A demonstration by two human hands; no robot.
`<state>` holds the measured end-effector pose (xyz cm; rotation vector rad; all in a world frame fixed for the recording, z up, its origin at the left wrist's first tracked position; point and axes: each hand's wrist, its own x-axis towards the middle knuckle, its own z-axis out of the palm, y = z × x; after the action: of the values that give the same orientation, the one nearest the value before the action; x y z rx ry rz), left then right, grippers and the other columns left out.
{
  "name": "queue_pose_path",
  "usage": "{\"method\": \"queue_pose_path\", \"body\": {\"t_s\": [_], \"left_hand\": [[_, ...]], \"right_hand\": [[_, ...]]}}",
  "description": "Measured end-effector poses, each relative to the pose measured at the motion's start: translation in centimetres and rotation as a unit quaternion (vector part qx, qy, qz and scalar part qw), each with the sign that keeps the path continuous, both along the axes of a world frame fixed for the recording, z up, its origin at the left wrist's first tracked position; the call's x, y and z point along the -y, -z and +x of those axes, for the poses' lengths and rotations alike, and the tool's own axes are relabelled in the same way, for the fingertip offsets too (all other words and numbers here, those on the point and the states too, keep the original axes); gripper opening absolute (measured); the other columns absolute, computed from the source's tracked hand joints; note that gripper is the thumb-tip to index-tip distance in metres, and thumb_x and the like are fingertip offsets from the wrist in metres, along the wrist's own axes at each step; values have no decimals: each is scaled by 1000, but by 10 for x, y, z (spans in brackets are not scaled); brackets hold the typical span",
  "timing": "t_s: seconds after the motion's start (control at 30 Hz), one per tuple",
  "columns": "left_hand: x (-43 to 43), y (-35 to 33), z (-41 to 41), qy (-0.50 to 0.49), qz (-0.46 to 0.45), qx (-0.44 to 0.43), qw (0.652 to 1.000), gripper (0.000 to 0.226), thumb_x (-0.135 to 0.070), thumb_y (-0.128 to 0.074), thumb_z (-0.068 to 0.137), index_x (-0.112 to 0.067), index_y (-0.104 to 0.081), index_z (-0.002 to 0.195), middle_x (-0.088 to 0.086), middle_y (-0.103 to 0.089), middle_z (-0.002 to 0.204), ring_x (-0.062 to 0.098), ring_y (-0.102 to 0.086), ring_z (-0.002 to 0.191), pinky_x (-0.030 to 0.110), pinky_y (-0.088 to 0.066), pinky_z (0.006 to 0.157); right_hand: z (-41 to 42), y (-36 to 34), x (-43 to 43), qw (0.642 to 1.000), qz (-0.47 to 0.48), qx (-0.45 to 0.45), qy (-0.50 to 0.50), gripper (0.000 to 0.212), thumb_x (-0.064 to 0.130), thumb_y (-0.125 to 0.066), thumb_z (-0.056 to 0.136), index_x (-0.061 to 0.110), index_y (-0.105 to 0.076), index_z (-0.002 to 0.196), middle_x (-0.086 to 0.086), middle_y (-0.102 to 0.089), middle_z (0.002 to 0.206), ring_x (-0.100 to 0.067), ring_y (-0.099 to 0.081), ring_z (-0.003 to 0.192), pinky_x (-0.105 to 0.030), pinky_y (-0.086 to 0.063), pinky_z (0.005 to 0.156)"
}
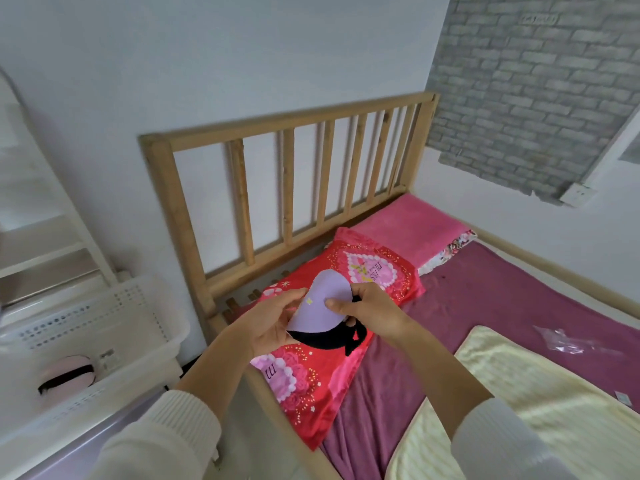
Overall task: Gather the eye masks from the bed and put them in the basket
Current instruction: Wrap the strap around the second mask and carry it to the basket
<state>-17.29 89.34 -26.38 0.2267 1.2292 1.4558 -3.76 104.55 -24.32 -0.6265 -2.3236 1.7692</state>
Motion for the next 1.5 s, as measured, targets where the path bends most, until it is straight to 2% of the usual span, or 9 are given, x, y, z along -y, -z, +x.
{"method": "queue_pose_path", "body": {"t_s": [0.13,0.3,0.57,0.73,0.87,1.03,1.27,1.4,1.5], "left_hand": [[-2,4,-5,-16,18,-41,999,42,-24,-65,86,2,-65,118,23,-63,115,31,-59,102,42,-46,97],[-6,1,-11,-25,19,-122,992,20,-10,-64,83,2,-70,98,16,-66,91,16,-66,63,26,-52,63],[-8,-5,-27,-195,-40,-227,953,19,-5,-65,81,-16,-74,69,11,-72,79,29,-71,83,43,-53,89],[0,0,-31,-199,-48,-301,931,27,-8,-67,83,-21,-74,60,7,-73,65,22,-74,79,51,-52,91],[-8,1,-15,-146,9,-301,942,7,1,-67,81,7,-67,77,7,-72,63,20,-75,71,52,-53,83],[-14,-3,-23,-204,-11,-334,920,37,1,-64,83,-27,-75,60,-7,-75,63,22,-69,75,41,-53,82],[-16,9,-27,-274,-54,-340,898,36,4,-64,82,-23,-67,58,0,-65,61,27,-56,75,34,-44,72],[-12,16,-21,-233,-18,-343,910,31,7,-62,82,-10,-69,57,-4,-67,49,16,-69,65,36,-52,77],[-13,12,-15,-215,20,-258,942,15,4,-66,83,-7,-72,74,2,-76,67,17,-75,76,43,-57,84]], "right_hand": [[1,7,-3,998,38,31,25,25,19,-76,79,-1,-66,68,-5,-62,54,-6,-58,44,-16,-48,48],[7,7,-6,996,12,25,84,21,17,-80,75,11,-64,62,2,-57,46,-9,-48,37,-17,-40,39],[28,5,-25,970,-164,44,172,46,3,-76,70,11,-58,112,1,-54,49,-14,-51,45,-31,-45,61],[41,-5,-39,851,-433,-265,133,22,15,-67,77,14,-57,96,3,-65,72,-10,-66,72,-28,-54,78],[25,-7,-39,947,-27,-123,295,34,-1,-46,91,13,-48,122,5,-62,97,-4,-61,86,-22,-46,77],[29,7,-40,901,365,202,123,29,7,-44,87,10,-39,115,-11,-65,80,-29,-64,75,-43,-47,79],[36,-14,-23,985,-74,51,-149,24,25,-84,69,10,-65,71,-12,-76,68,-24,-72,61,-30,-57,62],[23,-20,-21,935,-311,-171,-20,40,45,-77,70,15,-75,96,-4,-77,89,-16,-72,77,-23,-56,68],[12,-14,-27,949,-199,-212,122,26,35,-75,76,29,-74,102,8,-75,108,-7,-67,99,-23,-54,80]]}}
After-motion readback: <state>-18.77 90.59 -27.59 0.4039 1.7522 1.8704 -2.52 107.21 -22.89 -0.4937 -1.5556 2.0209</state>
